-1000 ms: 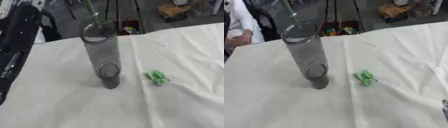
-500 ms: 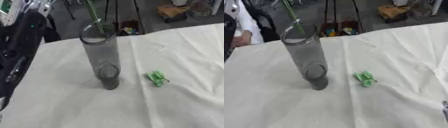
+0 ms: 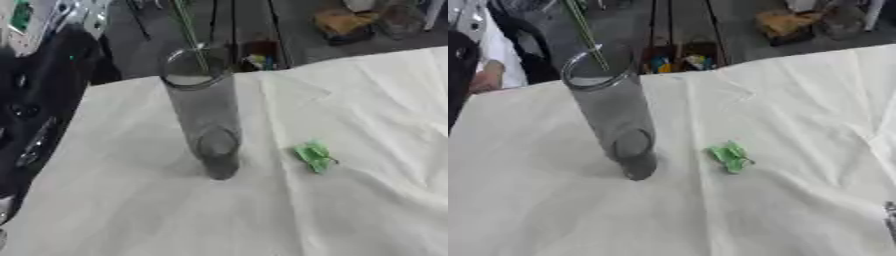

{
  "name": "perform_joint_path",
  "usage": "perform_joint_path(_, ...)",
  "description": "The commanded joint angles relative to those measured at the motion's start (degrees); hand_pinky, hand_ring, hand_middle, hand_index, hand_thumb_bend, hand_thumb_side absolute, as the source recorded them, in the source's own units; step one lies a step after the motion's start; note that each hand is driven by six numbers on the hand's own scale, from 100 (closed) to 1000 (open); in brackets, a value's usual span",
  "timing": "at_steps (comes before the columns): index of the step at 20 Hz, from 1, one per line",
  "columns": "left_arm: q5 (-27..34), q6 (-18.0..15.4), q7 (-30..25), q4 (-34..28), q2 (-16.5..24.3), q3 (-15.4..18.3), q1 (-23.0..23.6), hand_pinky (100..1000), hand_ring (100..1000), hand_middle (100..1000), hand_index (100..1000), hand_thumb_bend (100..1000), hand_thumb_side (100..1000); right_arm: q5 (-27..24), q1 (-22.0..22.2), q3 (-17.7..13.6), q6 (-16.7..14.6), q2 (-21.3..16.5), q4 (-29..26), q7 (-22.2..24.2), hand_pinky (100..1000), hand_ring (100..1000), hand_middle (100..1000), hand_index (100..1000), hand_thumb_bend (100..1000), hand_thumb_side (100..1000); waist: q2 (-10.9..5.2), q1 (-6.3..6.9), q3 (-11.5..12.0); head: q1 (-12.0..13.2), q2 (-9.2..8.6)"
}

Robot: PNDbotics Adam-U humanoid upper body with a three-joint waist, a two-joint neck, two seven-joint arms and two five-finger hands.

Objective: Arrange flowers into the vase.

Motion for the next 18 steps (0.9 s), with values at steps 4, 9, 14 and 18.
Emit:
perform_joint_path(4,-1.62,5.40,4.89,-0.11,0.64,-0.14,-0.40,100,100,100,100,100,285,-0.08,-0.70,-0.09,0.02,-0.51,-0.93,-0.07,644,652,478,686,100,933,-0.95,-0.33,0.00,0.16,-0.58)
perform_joint_path(9,-1.72,5.52,4.68,0.07,-0.14,-0.32,0.15,100,100,100,100,100,283,-0.12,-0.83,-0.08,-0.02,-0.40,-0.93,-0.11,644,652,479,685,100,933,-0.91,-0.43,-0.05,0.17,-0.67)
perform_joint_path(14,-1.88,5.65,4.78,0.53,-0.73,-0.64,0.57,100,100,100,100,100,280,-0.19,-0.89,-0.04,-0.01,-0.32,-0.93,-0.12,644,652,479,685,100,934,-0.89,-0.48,0.04,0.17,-0.64)
perform_joint_path(18,-2.07,5.72,4.83,0.98,-1.17,-1.01,1.00,100,100,100,100,100,275,-0.23,-0.96,-0.05,0.01,-0.23,-0.93,-0.14,644,652,479,685,100,933,-0.90,-0.58,-0.06,0.13,-0.70)
